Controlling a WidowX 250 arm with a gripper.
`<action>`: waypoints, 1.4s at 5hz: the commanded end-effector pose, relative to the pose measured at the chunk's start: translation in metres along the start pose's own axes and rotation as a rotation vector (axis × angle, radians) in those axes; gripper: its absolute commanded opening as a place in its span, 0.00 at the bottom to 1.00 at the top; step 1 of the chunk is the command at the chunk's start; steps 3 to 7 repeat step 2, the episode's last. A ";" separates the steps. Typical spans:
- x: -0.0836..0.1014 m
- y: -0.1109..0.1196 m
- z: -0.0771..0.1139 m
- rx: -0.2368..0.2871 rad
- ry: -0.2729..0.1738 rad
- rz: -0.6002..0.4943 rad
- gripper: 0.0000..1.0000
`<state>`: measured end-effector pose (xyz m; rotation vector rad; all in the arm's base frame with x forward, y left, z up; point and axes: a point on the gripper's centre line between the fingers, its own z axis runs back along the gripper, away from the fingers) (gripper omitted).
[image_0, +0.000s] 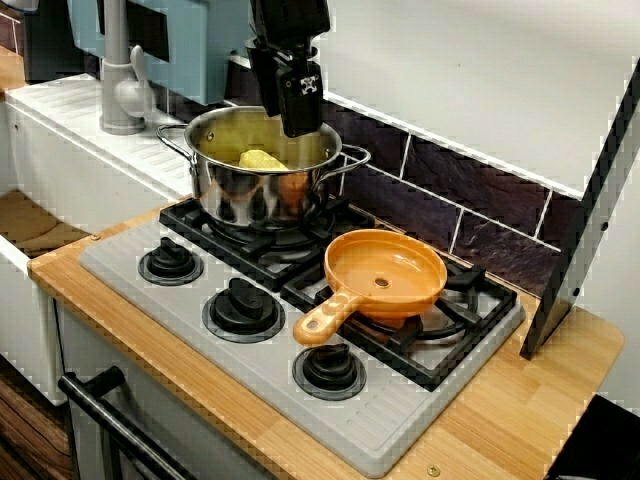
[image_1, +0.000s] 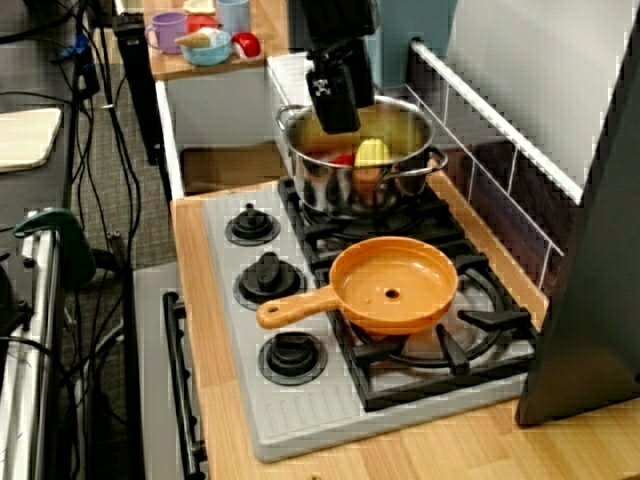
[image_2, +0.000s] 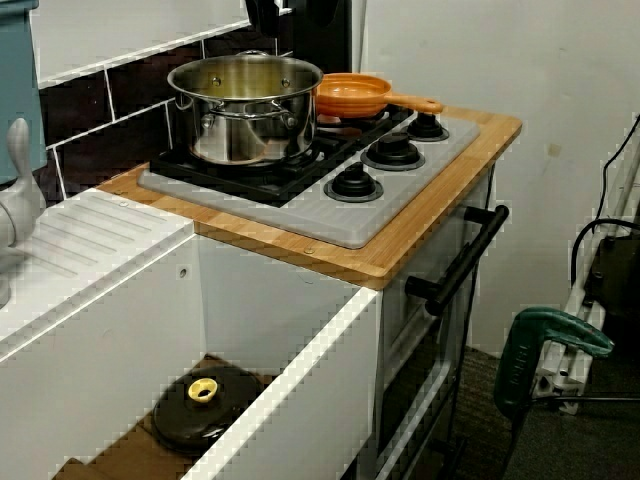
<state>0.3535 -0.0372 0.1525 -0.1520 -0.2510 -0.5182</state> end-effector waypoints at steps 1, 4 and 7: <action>-0.004 0.013 0.012 0.048 -0.047 -0.110 1.00; -0.004 0.018 0.014 0.088 -0.070 -0.131 1.00; -0.004 0.018 0.014 0.088 -0.070 -0.131 1.00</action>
